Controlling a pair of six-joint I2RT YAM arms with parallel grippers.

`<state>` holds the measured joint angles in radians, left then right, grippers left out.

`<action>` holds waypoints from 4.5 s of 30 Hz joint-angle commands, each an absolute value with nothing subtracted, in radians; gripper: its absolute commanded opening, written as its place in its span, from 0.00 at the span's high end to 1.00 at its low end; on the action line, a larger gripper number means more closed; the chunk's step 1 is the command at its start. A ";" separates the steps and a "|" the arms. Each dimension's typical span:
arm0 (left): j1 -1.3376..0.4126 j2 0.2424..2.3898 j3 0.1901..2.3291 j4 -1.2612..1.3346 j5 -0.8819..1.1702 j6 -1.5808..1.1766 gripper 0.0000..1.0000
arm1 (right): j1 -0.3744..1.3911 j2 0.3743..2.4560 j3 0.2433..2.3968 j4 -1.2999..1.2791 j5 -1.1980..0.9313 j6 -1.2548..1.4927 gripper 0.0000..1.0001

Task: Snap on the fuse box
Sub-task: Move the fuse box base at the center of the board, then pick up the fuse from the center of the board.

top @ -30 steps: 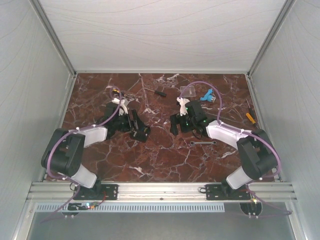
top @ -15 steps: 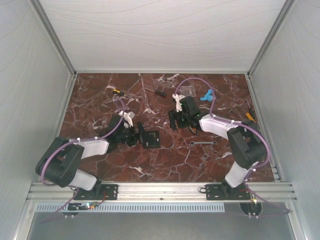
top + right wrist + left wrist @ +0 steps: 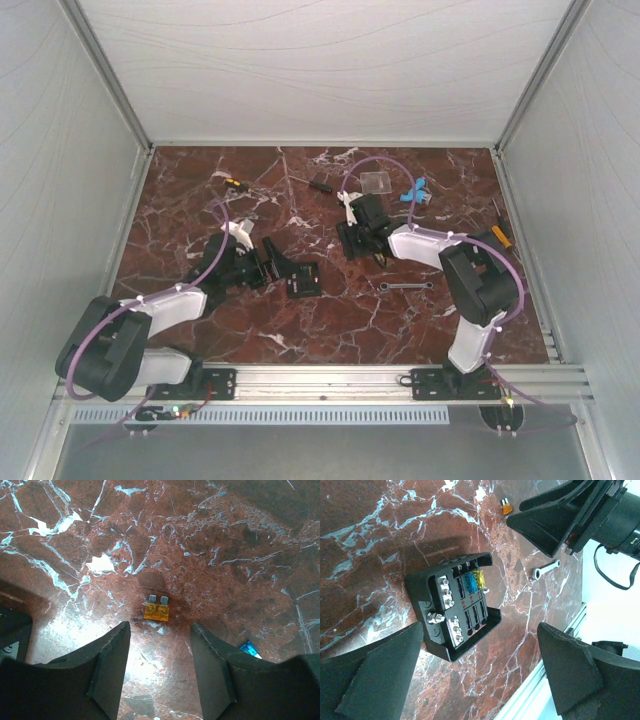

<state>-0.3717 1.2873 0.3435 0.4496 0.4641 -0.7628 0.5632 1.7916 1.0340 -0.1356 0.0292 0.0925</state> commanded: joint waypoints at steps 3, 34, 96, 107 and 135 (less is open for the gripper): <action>-0.361 1.299 0.350 0.505 0.489 -0.801 0.05 | 0.583 1.826 1.076 -0.157 0.065 0.075 0.52; -0.338 1.298 0.355 0.556 0.537 -0.846 0.07 | 0.633 1.834 1.089 -0.230 0.177 0.110 0.73; -0.300 1.276 0.384 0.577 0.609 -0.889 0.09 | 0.651 1.735 1.037 -0.119 0.101 0.146 0.89; -0.285 1.329 0.425 0.649 0.729 -0.957 0.27 | 0.691 1.510 0.876 0.090 -0.166 -0.032 0.89; -0.378 1.469 0.439 0.884 0.772 -1.090 0.69 | 0.815 1.400 0.778 0.270 -0.331 -0.176 0.89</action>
